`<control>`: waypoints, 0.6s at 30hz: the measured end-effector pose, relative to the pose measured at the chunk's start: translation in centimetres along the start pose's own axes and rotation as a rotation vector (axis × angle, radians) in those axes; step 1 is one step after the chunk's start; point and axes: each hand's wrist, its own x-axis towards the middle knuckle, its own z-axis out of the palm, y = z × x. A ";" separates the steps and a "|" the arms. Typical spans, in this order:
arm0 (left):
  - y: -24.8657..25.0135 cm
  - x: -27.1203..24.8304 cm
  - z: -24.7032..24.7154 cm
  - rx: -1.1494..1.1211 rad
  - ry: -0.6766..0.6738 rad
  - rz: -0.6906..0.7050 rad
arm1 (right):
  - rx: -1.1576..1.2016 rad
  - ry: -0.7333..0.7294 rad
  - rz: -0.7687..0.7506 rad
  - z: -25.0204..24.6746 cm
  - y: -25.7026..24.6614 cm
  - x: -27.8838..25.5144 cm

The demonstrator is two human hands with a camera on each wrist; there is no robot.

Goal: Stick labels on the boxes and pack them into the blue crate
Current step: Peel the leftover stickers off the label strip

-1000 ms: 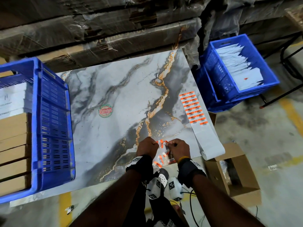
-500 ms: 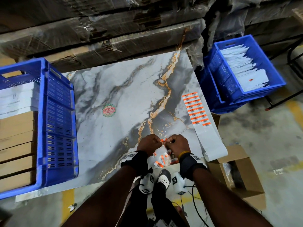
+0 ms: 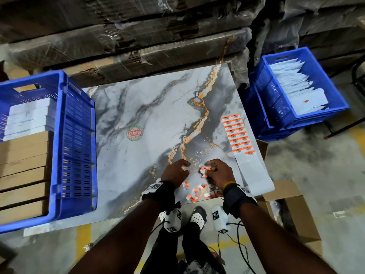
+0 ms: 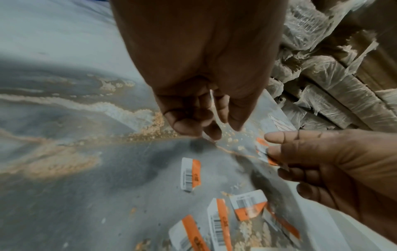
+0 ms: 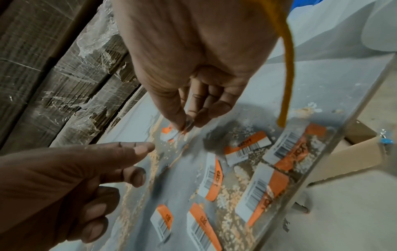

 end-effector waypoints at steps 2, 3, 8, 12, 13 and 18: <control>-0.8 -0.4 0.1 0.249 -0.058 0.082 | -0.001 -0.027 0.013 -0.3 0.3 -0.7; -1.3 -0.7 0.2 0.355 -0.092 0.129 | -0.011 -0.051 0.021 -0.3 0.5 -1.1; -2.9 -1.3 1.5 0.526 -0.084 0.279 | -0.110 -0.077 0.076 1.3 2.5 -3.2; -3.7 -1.5 2.2 0.504 -0.007 0.301 | -0.142 -0.045 0.101 2.8 2.9 -4.1; -3.9 -1.5 2.2 0.500 0.004 0.292 | -0.143 -0.032 0.109 3.1 2.9 -4.0; -3.6 -1.4 2.6 0.473 0.023 0.185 | -0.191 -0.012 0.133 3.4 2.4 -3.6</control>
